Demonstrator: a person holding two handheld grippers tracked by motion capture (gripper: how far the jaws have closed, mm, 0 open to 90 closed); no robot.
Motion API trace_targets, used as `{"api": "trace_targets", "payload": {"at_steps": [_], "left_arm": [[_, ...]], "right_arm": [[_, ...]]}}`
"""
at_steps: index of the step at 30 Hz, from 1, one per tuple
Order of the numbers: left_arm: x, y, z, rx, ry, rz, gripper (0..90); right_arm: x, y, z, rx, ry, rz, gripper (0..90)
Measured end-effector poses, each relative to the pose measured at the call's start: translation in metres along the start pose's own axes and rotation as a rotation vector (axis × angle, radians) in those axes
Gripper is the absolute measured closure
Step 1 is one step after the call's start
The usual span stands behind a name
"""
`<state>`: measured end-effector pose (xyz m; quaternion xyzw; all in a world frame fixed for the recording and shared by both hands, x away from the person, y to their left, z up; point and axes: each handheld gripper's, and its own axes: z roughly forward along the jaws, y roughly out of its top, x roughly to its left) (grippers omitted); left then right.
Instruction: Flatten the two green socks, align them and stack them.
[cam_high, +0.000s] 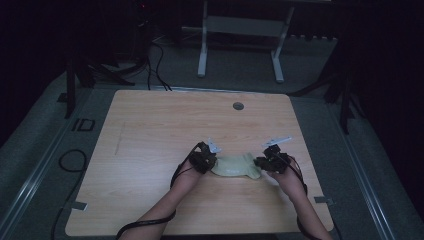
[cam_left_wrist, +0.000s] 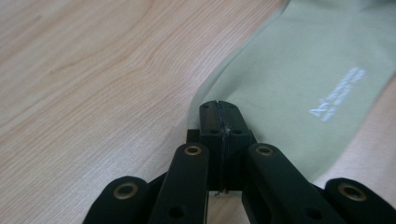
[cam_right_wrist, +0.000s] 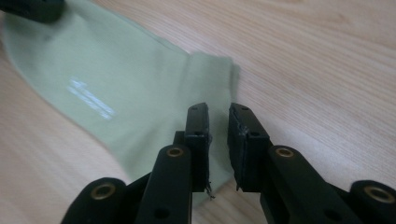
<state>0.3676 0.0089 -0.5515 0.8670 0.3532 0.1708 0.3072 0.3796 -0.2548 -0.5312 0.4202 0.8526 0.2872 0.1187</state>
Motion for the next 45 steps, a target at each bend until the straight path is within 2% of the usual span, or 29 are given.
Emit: {"api": "trace_targets", "payload": {"at_steps": [3, 5, 7, 8, 13, 15, 17, 18, 19, 21, 22, 23, 24, 25, 26, 27, 28, 29, 30, 31, 32, 37, 41, 45], "left_arm": [[0.003, -0.003, 0.004, -0.004, 0.011, -0.01, 88.9], [0.003, -0.005, 0.003, -0.009, 0.006, -0.02, 88.7], [0.002, -0.006, 0.002, -0.011, 0.006, -0.017, 88.0], [0.002, -0.01, -0.001, -0.015, 0.005, -0.014, 85.7], [0.003, -0.012, -0.004, -0.018, -0.01, -0.012, 78.4], [0.001, -0.011, -0.01, -0.049, -0.016, -0.008, 69.2], [0.001, -0.011, -0.013, -0.056, -0.031, -0.011, 66.4], [0.0, -0.011, -0.017, -0.062, -0.038, 0.004, 63.3], [0.0, -0.011, -0.019, -0.069, -0.041, 0.005, 62.8], [0.001, -0.011, -0.021, -0.077, -0.065, -0.009, 56.3], [0.001, -0.011, -0.021, -0.077, -0.065, -0.009, 52.0], [0.003, -0.012, -0.022, -0.085, -0.078, -0.031, 47.3], [0.003, -0.012, -0.022, -0.085, -0.078, -0.031, 43.7], [0.004, -0.012, -0.023, -0.084, -0.077, -0.054, 37.7], [0.004, -0.013, -0.023, -0.079, -0.088, -0.074, 31.4], [0.004, -0.013, -0.023, -0.079, -0.088, -0.074, 27.5], [0.005, -0.013, -0.023, -0.074, -0.096, -0.086, 24.6], [0.006, -0.014, -0.025, -0.071, -0.12, -0.087, 20.0], [0.006, -0.014, -0.025, -0.071, -0.12, -0.087, 14.4], [0.006, -0.016, -0.028, -0.07, -0.13, -0.084, 12.7], [0.006, -0.016, -0.028, -0.07, -0.13, -0.084, 9.1], [0.004, -0.021, -0.033, -0.093, -0.113, -0.082, 7.0], [0.003, -0.027, -0.036, -0.088, -0.123, -0.046, 7.1], [0.006, -0.034, -0.039, -0.11, -0.144, -0.055, 7.0]], "right_arm": [[-0.006, -0.003, 0.007, 0.01, -0.022, 0.007, 78.2], [-0.01, -0.004, 0.008, -0.004, -0.008, 0.028, 78.1], [-0.01, -0.004, 0.009, -0.002, -0.009, 0.024, 77.9], [-0.01, -0.002, 0.011, 0.0, -0.018, 0.008, 76.0], [-0.013, -0.002, 0.013, -0.006, -0.01, 0.03, 74.8], [-0.011, -0.002, 0.012, -0.007, -0.012, 0.027, 70.8], [-0.01, -0.001, 0.011, -0.003, -0.005, 0.026, 69.4], [-0.009, -0.001, 0.009, 0.003, 0.003, 0.006, 65.4], [-0.007, -0.002, 0.008, 0.0, 0.01, 0.007, 63.7], [-0.005, -0.001, 0.004, -0.019, 0.035, 0.01, 57.8], [-0.005, -0.001, 0.004, -0.019, 0.035, 0.01, 57.8], [-0.002, 0.0, 0.0, -0.044, 0.058, 0.005, 50.3], [-0.001, 0.0, -0.002, -0.055, 0.077, -0.002, 46.0], [0.001, 0.0, -0.004, -0.067, 0.092, -0.012, 42.9], [0.002, 0.001, -0.006, -0.078, 0.101, -0.022, 39.3], [0.002, 0.001, -0.006, -0.078, 0.101, -0.022, 39.3], [0.005, 0.0, -0.01, -0.099, 0.107, -0.032, 31.1], [0.006, 0.0, -0.011, -0.087, 0.113, -0.033, 24.7], [0.006, 0.0, -0.011, -0.087, 0.113, -0.033, 24.7], [0.007, -0.002, -0.012, -0.073, 0.115, -0.052, 19.6], [0.007, -0.002, -0.012, -0.073, 0.115, -0.052, 19.6], [0.004, -0.011, -0.015, -0.112, 0.101, -0.043, 15.7], [0.002, -0.022, -0.014, -0.119, 0.074, -0.065, 14.3], [-0.002, -0.03, -0.014, -0.121, 0.052, -0.058, 14.1]]}}
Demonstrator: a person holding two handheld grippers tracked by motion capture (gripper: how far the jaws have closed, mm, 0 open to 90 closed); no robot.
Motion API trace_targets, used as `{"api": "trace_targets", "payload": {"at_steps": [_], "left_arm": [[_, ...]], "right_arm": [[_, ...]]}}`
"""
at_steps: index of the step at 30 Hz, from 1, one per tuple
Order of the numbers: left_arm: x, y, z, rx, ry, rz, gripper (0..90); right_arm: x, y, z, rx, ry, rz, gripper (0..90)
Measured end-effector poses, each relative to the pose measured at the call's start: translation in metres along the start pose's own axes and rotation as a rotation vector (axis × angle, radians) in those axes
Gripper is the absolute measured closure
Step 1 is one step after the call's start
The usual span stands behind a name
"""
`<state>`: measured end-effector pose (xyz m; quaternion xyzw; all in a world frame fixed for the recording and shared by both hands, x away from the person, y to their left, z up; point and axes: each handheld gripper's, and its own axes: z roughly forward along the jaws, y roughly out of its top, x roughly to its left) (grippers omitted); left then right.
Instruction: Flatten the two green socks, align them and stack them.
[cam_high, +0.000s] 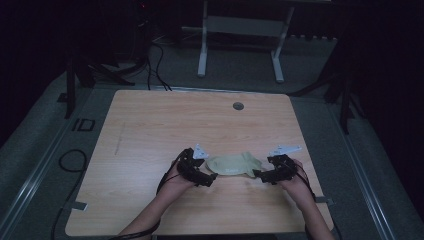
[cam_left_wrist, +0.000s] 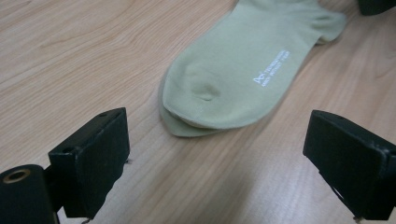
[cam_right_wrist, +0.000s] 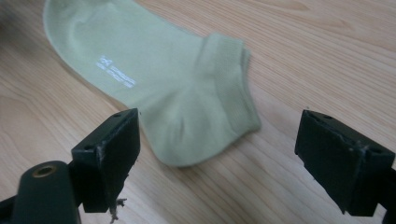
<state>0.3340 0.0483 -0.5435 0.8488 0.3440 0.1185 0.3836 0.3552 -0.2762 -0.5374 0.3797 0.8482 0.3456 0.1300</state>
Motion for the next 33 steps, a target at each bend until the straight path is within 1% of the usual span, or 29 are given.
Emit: {"api": "trace_targets", "payload": {"at_steps": [1, 3, 4, 5, 8, 10, 14, 18, 20, 22, 23, 25, 26, 27, 28, 29, 33], "left_arm": [[0.001, -0.002, -0.002, -0.005, -0.007, -0.003, 7.0], [0.002, -0.006, -0.006, -0.03, -0.016, -0.006, 7.1], [0.003, -0.008, -0.008, -0.028, -0.015, -0.003, 7.1], [0.003, -0.011, -0.011, -0.028, -0.002, 0.005, 7.1], [0.006, -0.017, -0.017, -0.026, 0.035, 0.006, 7.1], [0.009, -0.023, -0.022, -0.023, 0.049, -0.014, 7.1], [0.015, -0.034, -0.03, -0.009, 0.072, -0.032, 7.1], [0.02, -0.046, -0.037, -0.009, 0.098, -0.058, 7.1], [0.024, -0.052, -0.042, -0.011, 0.111, -0.076, 7.1], [0.025, -0.054, -0.043, -0.01, 0.112, -0.083, 7.1], [0.028, -0.06, -0.048, -0.009, 0.099, -0.098, 7.1], [0.03, -0.064, -0.053, -0.019, 0.085, -0.098, 7.1], [0.031, -0.067, -0.055, -0.026, 0.08, -0.108, 7.1], [0.032, -0.069, -0.057, -0.021, 0.075, -0.113, 7.1], [0.032, -0.069, -0.057, -0.021, 0.075, -0.113, 7.1], [0.032, -0.075, -0.062, -0.022, 0.085, -0.114, 7.1], [0.032, -0.085, -0.068, -0.01, 0.111, -0.116, 7.1]], "right_arm": [[-0.001, -0.002, 0.0, -0.002, -0.002, 0.0, 14.1], [-0.003, -0.006, -0.002, -0.008, -0.012, 0.0, 14.0], [-0.004, -0.008, -0.003, -0.012, -0.015, -0.002, 14.0], [-0.004, -0.01, -0.003, -0.016, -0.016, 0.0, 14.0], [-0.009, -0.016, -0.006, -0.016, -0.013, 0.016, 14.0], [-0.012, -0.021, -0.009, -0.021, -0.024, 0.022, 14.0], [-0.016, -0.03, -0.015, -0.041, -0.03, 0.038, 13.9], [-0.019, -0.037, -0.021, -0.029, -0.048, 0.061, 14.0], [-0.019, -0.039, -0.024, -0.036, -0.054, 0.067, 14.0], [-0.019, -0.041, -0.026, -0.039, -0.058, 0.068, 14.0], [-0.019, -0.042, -0.027, -0.04, -0.059, 0.071, 14.0], [-0.02, -0.046, -0.029, -0.028, -0.066, 0.091, 14.0], [-0.02, -0.047, -0.029, -0.025, -0.072, 0.093, 14.0], [-0.02, -0.048, -0.03, -0.026, -0.079, 0.096, 14.1], [-0.02, -0.048, -0.03, -0.026, -0.079, 0.096, 14.1], [-0.02, -0.049, -0.031, -0.028, -0.08, 0.101, 14.1], [-0.021, -0.053, -0.038, -0.061, -0.098, 0.125, 14.0]]}}
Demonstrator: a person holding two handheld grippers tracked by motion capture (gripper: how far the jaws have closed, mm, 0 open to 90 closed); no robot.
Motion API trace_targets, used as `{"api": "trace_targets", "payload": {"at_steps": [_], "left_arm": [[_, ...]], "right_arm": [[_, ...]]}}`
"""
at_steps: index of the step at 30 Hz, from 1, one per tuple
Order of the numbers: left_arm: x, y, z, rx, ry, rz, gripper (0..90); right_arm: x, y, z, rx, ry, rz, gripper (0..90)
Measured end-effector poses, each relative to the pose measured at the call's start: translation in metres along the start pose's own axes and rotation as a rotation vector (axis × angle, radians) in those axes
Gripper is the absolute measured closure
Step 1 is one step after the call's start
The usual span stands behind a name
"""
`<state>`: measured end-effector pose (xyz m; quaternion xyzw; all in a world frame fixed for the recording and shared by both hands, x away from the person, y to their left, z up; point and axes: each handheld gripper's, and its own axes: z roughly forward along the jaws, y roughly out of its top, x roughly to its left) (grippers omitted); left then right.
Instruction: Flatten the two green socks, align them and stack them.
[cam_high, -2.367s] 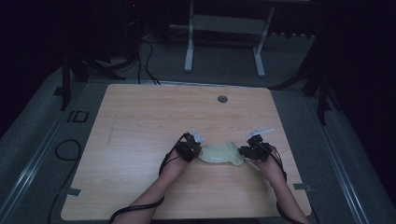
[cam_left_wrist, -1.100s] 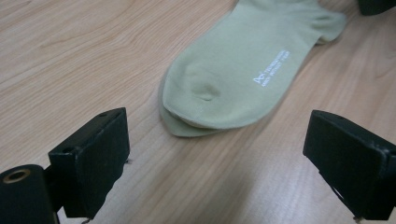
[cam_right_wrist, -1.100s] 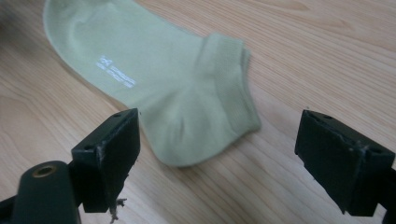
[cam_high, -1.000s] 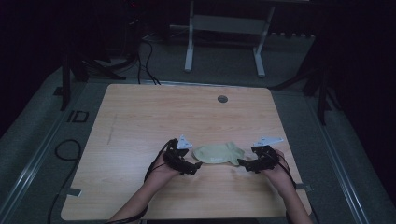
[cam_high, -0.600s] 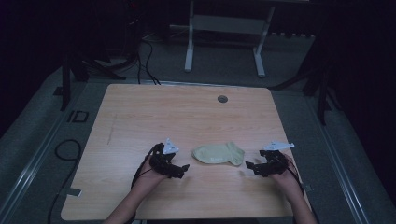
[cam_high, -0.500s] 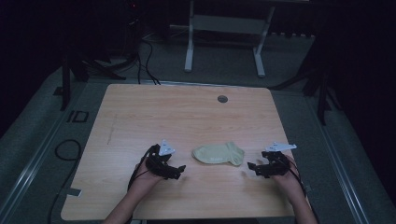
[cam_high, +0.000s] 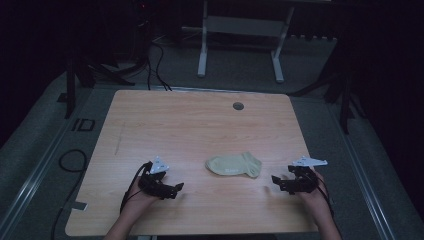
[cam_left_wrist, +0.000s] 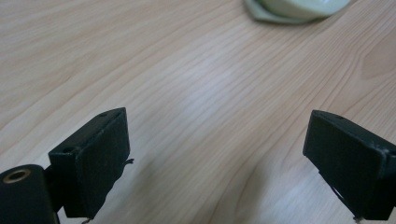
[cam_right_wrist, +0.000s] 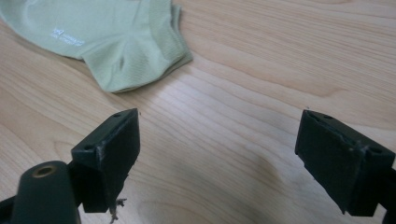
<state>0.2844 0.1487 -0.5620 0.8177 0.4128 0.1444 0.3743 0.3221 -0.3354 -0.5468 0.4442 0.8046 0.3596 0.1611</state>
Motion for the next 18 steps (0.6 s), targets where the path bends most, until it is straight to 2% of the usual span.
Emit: {"api": "trace_targets", "payload": {"at_steps": [6, 10, 13, 18], "left_arm": [[0.008, -0.015, -0.01, 0.013, 0.009, -0.032, 7.1], [0.016, -0.024, -0.016, 0.01, 0.035, -0.054, 7.1], [0.022, -0.031, -0.023, -0.007, 0.043, -0.095, 7.1], [0.026, -0.042, -0.029, 0.007, 0.06, -0.112, 7.1]], "right_arm": [[0.0, -0.007, -0.008, -0.018, -0.018, 0.029, 14.1], [0.003, -0.011, -0.014, -0.022, -0.02, 0.03, 14.2], [0.005, -0.015, -0.017, -0.028, -0.017, 0.034, 14.3], [0.008, -0.021, -0.022, -0.034, -0.028, 0.037, 14.4]]}}
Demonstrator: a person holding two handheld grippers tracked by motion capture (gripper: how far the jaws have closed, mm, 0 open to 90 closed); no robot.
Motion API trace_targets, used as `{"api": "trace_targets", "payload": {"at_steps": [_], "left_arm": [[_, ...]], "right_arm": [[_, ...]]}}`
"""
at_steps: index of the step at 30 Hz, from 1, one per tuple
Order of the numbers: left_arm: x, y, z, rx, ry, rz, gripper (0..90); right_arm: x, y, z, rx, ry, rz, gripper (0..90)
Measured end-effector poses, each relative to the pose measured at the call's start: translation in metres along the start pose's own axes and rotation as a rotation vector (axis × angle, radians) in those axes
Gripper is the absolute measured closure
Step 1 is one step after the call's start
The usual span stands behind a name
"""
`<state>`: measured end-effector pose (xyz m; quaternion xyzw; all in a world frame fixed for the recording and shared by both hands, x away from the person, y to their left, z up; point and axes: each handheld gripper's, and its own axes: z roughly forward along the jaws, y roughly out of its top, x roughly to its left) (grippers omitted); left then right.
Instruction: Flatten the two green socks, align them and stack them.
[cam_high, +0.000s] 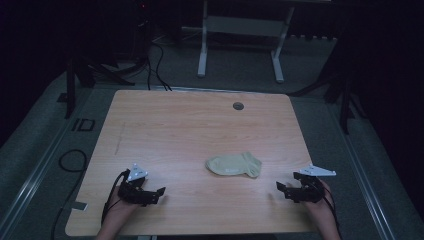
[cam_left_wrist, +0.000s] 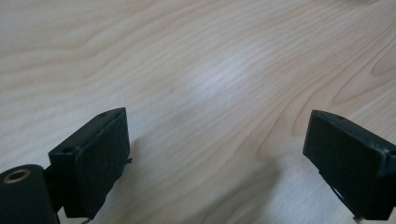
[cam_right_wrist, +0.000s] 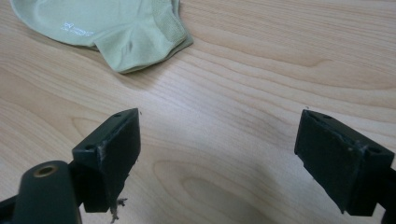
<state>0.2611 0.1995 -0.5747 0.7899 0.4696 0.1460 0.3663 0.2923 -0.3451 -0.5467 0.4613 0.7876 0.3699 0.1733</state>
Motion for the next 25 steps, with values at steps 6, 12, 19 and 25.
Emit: {"api": "trace_targets", "payload": {"at_steps": [6, 12, 19, 25], "left_arm": [[0.006, -0.015, -0.013, -0.006, 0.044, -0.022, 7.1], [0.013, -0.024, -0.025, -0.038, 0.098, -0.063, 7.1], [0.016, -0.028, -0.024, -0.03, 0.116, -0.065, 7.1], [0.016, -0.03, -0.024, -0.03, 0.124, -0.062, 7.1]], "right_arm": [[-0.001, -0.008, -0.007, -0.048, -0.028, 0.031, 14.8], [-0.002, -0.014, -0.005, -0.047, -0.097, 0.04, 15.6], [-0.006, -0.016, -0.005, -0.051, -0.121, 0.044, 15.5], [-0.01, -0.018, -0.004, -0.048, -0.127, 0.057, 15.6]]}}
